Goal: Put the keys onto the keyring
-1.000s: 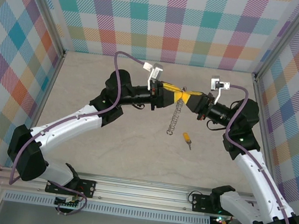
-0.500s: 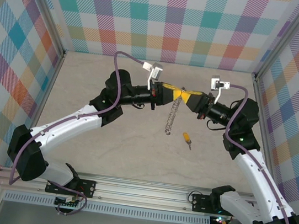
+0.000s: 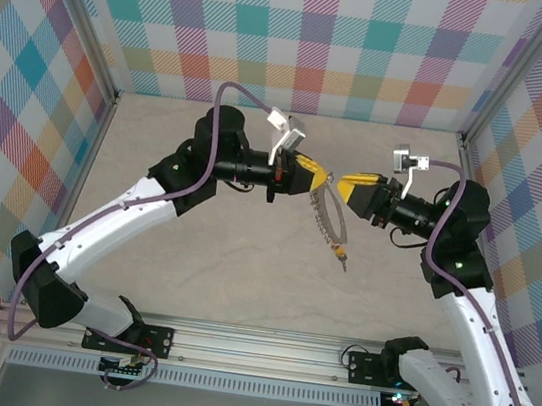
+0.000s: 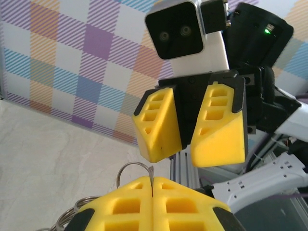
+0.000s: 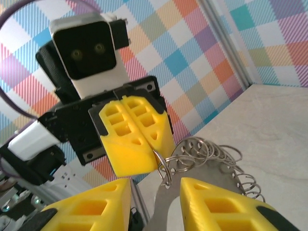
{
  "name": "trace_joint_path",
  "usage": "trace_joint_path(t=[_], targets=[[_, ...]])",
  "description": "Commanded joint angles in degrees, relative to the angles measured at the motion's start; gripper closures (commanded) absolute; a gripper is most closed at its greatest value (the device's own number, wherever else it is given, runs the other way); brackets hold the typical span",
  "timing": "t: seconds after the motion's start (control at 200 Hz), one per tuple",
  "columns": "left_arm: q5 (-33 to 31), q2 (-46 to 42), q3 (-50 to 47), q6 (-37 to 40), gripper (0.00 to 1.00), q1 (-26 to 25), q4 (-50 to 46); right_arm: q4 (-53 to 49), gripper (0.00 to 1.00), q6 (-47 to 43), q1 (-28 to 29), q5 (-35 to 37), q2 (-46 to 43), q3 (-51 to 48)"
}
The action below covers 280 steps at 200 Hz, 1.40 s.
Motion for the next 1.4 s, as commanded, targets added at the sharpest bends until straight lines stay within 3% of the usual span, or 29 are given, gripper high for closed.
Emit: trace_joint_path(t=[0.0,0.415,1.06,1.395], targets=[[4.6,0.6,4.2,6.7,1.0,-0.7,-7.5,-5.6,0.66,-5.4,-0.3,-5.2,0.4,3.4],[7.7,2.7,7.4,7.7,1.0,-0.7,-9.4,-3.8,0.68,-4.5,-0.2,-10.1,2.2,4.1],[9.8,3.6,8.4,6.4,1.0,-0.7,-7.8,-1.4,0.68,-3.7,-0.3,-9.3,3.2,1.0],[10.3,4.9,9.4,6.0,1.0,-0.8,-7.6,0.9,0.77,-2.2,-0.2,-12.5,4.7,1.4]])
